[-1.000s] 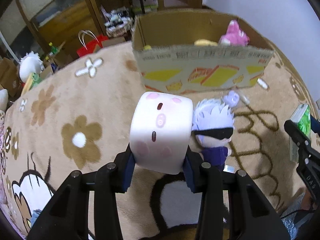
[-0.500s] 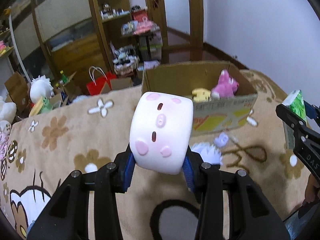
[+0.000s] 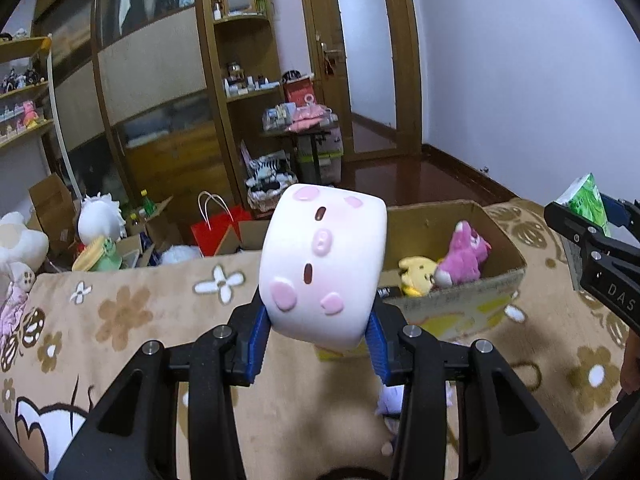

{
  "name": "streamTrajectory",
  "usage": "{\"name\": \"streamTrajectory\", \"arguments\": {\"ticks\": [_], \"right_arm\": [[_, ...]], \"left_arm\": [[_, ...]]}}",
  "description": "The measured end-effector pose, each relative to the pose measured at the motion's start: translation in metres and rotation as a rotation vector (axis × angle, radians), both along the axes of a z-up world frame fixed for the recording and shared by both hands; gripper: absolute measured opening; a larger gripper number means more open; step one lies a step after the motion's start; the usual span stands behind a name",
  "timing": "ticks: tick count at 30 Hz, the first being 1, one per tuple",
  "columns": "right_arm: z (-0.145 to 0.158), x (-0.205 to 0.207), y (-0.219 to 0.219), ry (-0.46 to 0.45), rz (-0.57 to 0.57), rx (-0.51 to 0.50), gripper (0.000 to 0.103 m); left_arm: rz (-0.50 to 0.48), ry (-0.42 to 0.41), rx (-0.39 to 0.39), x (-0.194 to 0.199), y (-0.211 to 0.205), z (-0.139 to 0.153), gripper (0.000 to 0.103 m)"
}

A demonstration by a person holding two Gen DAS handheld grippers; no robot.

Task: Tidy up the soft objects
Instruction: 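Lift the marshmallow plush with the left tool while the right tool carries the tissue pack to the box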

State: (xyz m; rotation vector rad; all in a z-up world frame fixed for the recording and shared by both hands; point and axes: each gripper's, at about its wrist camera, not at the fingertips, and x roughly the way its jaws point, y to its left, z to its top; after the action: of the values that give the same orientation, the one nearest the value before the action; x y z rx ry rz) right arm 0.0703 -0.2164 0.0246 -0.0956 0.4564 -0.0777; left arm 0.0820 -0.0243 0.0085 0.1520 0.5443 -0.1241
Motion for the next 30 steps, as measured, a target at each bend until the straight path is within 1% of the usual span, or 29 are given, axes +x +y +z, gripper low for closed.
{"name": "streamTrajectory", "arguments": {"ticks": [7, 11, 15, 18, 20, 24, 30], "right_arm": [[0.005, 0.021, 0.004, -0.045, 0.019, -0.027, 0.06], [0.004, 0.031, 0.004, -0.065, 0.031, -0.03, 0.06], [0.0, 0.041, 0.004, -0.083, 0.044, -0.015, 0.06], [-0.004, 0.045, 0.002, -0.083, 0.06, -0.009, 0.06], [-0.009, 0.051, 0.001, -0.064, 0.092, 0.014, 0.06], [-0.02, 0.06, 0.0, -0.044, 0.108, 0.025, 0.06], [-0.034, 0.078, -0.004, -0.013, 0.11, 0.066, 0.06]], "left_arm": [[0.024, -0.058, -0.002, 0.022, -0.003, 0.001, 0.041], [0.041, -0.066, -0.013, 0.033, -0.002, -0.001, 0.041], [0.046, -0.078, -0.006, 0.043, -0.003, -0.006, 0.041], [0.036, -0.067, -0.01, 0.052, -0.007, -0.01, 0.041], [0.029, -0.06, -0.01, 0.056, -0.01, -0.012, 0.041], [0.011, -0.046, 0.017, 0.063, -0.018, -0.018, 0.042], [0.003, -0.009, -0.01, 0.076, -0.019, -0.024, 0.042]]}}
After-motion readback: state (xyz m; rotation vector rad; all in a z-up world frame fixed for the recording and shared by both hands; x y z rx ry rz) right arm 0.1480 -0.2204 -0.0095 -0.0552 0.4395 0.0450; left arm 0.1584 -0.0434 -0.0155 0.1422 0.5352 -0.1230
